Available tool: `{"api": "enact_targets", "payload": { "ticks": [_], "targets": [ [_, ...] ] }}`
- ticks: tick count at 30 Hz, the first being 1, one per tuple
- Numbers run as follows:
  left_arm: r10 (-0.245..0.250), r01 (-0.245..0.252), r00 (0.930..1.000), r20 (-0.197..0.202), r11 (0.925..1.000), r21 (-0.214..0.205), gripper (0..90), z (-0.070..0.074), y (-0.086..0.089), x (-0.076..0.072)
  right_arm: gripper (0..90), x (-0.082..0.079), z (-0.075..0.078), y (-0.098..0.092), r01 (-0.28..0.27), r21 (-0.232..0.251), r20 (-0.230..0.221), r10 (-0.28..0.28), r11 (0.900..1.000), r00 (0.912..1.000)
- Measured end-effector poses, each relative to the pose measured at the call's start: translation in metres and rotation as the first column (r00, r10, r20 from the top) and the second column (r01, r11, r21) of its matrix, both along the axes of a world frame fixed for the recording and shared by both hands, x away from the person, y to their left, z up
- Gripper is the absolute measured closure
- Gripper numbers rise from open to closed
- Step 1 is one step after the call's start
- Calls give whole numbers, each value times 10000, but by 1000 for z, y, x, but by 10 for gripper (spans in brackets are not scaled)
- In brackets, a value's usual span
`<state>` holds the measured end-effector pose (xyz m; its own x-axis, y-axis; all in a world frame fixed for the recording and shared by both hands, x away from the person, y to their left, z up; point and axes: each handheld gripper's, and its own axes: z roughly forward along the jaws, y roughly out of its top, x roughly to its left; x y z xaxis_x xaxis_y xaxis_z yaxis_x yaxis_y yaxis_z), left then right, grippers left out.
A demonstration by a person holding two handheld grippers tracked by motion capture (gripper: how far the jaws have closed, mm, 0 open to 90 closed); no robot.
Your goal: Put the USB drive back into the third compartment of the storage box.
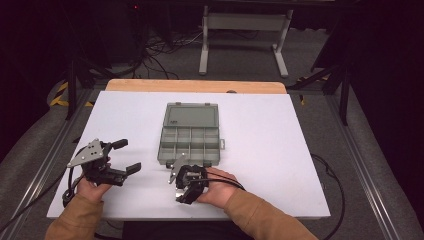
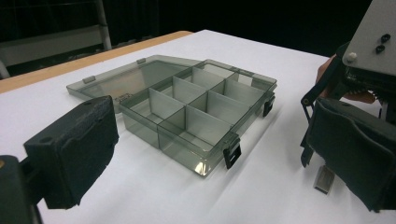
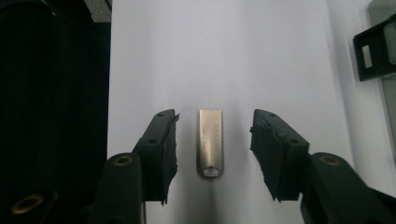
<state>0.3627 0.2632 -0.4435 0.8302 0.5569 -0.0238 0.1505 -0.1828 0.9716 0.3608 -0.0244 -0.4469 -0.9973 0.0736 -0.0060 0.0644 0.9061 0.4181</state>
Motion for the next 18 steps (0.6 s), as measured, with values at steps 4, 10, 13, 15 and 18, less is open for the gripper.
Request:
{"api": "enact_targets", "payload": {
  "ticks": [4, 10, 13, 15, 18],
  "targets": [
    [0, 0, 10000, -10, 10000, -46, 27, 0, -1, -1, 565, -2, -2, 5, -35, -143, 40, 36, 9999, 10000],
    [-20, 20, 10000, 26, 10000, 17, 27, 0, 0, -1, 658, -3, -4, 10, -171, -437, 122, 176, 9989, 9998],
    [-13, 13, 10000, -11, 10000, -44, 27, 0, 0, -1, 706, -4, -5, 11, -199, -457, 245, 210, 9988, 9995],
    [-18, 18, 10000, -15, 10000, -37, 27, 0, -1, -1, 742, -4, -5, 11, -194, -553, 317, 212, 9983, 9993],
    [-21, 21, 10000, 27, 10000, 31, 27, 0, 0, -1, 783, -5, -5, 11, -170, -599, 381, 193, 9981, 9991]
  ]
}}
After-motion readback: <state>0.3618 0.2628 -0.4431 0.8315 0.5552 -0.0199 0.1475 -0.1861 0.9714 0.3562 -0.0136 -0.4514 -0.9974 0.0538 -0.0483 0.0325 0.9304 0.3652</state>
